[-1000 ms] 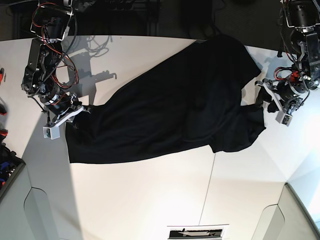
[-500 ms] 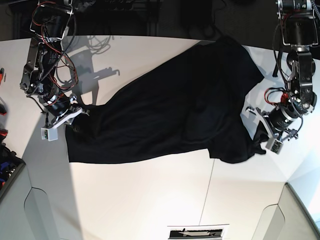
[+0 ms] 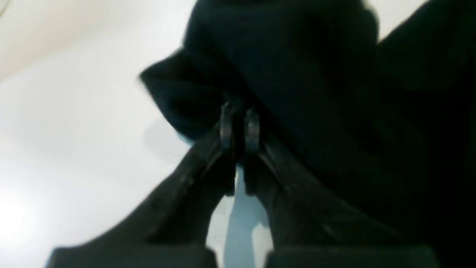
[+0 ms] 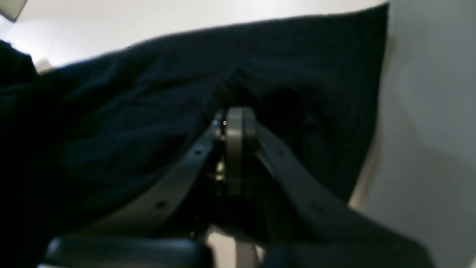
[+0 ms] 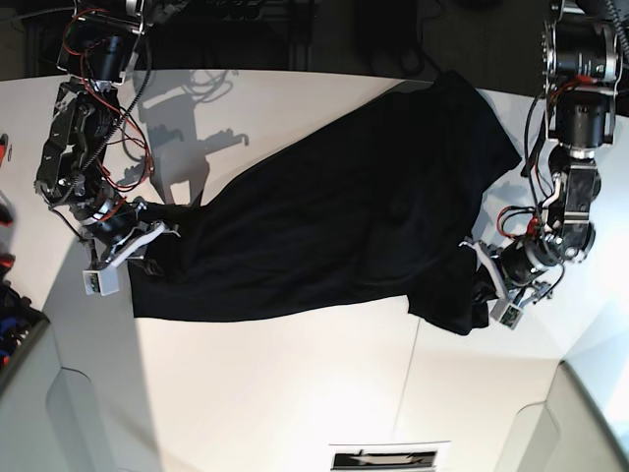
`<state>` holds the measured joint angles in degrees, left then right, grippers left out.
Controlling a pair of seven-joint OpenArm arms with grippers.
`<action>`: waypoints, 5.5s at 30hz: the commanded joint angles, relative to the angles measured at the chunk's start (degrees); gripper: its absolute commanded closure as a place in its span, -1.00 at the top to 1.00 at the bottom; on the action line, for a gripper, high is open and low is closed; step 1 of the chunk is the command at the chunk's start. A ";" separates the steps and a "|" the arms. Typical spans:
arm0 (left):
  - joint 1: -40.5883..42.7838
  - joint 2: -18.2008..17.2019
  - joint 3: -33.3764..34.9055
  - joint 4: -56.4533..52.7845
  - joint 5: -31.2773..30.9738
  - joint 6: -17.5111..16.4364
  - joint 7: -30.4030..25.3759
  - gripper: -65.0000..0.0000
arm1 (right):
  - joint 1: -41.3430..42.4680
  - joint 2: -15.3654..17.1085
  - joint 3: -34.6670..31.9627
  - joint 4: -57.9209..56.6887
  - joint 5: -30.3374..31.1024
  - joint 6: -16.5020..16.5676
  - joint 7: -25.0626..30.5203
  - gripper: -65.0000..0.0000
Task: Layout the t-shirt on the table in an organized manner, then fold the t-shirt properly
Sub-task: 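Pull the shirt corner with the left gripper to spread it wider, then release the shirt with the left gripper and move it to the shoulder edge, then grasp the shirt edge with the left gripper while the right holds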
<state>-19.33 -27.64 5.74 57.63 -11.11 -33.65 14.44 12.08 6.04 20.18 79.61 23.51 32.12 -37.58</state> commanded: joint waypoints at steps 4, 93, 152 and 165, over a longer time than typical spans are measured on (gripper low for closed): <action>-2.43 -1.01 0.20 0.11 -0.13 0.24 -1.38 -1.00 | 1.44 0.57 0.59 1.27 2.14 0.22 1.75 0.19; 0.26 5.07 0.24 13.68 -18.97 -5.18 14.10 0.03 | -10.58 -1.29 1.31 8.39 1.38 -0.37 1.99 -0.02; 38.40 -0.94 -44.44 31.10 -43.80 -6.35 31.28 -0.93 | -10.64 -1.29 1.16 7.43 0.90 -0.39 5.27 -0.02; 38.38 -1.81 -54.49 34.95 -48.30 -6.35 31.26 -0.29 | -4.70 -0.79 1.18 7.48 -4.09 -0.37 7.39 -1.00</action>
<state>19.31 -28.23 -48.53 91.53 -57.98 -39.09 46.72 6.42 4.75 21.26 86.13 18.90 31.53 -31.64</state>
